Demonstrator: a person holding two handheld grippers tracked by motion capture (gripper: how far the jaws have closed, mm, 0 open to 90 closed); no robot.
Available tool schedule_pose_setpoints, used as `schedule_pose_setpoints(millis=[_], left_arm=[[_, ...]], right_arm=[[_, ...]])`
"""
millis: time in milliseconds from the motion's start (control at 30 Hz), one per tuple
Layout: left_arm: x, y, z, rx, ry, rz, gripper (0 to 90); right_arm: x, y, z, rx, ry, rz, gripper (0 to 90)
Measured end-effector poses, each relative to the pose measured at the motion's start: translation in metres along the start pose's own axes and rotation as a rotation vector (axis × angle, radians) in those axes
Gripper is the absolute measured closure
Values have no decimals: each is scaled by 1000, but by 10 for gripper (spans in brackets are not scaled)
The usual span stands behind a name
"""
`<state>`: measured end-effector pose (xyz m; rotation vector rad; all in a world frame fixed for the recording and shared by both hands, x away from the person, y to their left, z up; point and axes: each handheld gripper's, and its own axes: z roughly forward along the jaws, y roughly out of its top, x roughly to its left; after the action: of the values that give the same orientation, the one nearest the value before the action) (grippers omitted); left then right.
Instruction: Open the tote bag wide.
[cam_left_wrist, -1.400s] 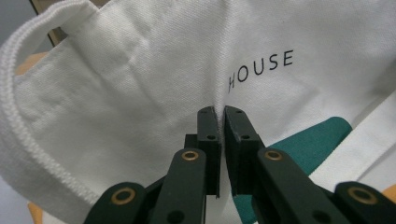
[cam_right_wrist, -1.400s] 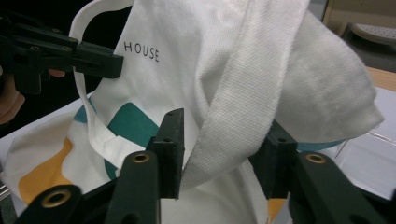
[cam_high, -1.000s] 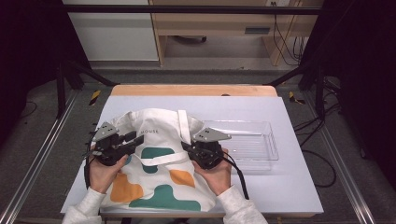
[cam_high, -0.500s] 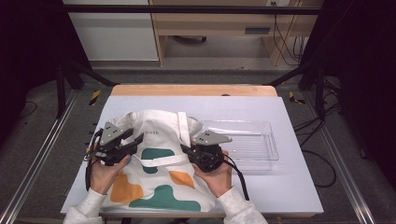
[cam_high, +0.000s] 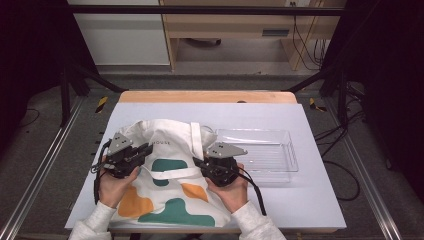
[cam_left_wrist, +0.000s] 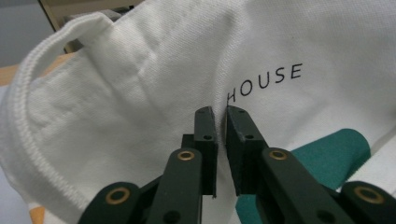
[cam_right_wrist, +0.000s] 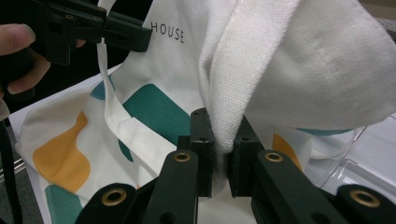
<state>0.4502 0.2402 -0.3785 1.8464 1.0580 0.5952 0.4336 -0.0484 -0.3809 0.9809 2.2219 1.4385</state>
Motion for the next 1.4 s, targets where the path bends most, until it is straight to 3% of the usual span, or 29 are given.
schedule_pose_setpoints(millis=[167,300,400,600,900,933,1067,1200,1400], left_arm=[[-1,-2,-4,-2,-11,5,878],[-1,-6,-9,0,-31,4,881],[-2,-9,-13,2,-38,11,881],[-6,-15,-21,-11,-41,22,886],[-11,-21,-23,-2,-46,26,888],[-12,-24,-24,-1,-48,31,888],[-15,-28,-26,3,-49,41,888],[-17,-32,-26,11,-47,50,888],[-20,-39,-29,23,-52,65,888]], right_arm=[[-1,0,-1,-4,6,8,762],[-4,3,-7,-44,18,34,617],[-5,7,-14,-84,8,37,564],[-4,18,-25,-146,-7,24,540],[-9,38,-29,-212,-34,58,669],[-9,44,-28,-225,-47,55,725],[-8,59,-25,-246,-67,61,801],[-7,69,-21,-247,-74,56,867],[-5,75,-4,-199,-81,51,900]])
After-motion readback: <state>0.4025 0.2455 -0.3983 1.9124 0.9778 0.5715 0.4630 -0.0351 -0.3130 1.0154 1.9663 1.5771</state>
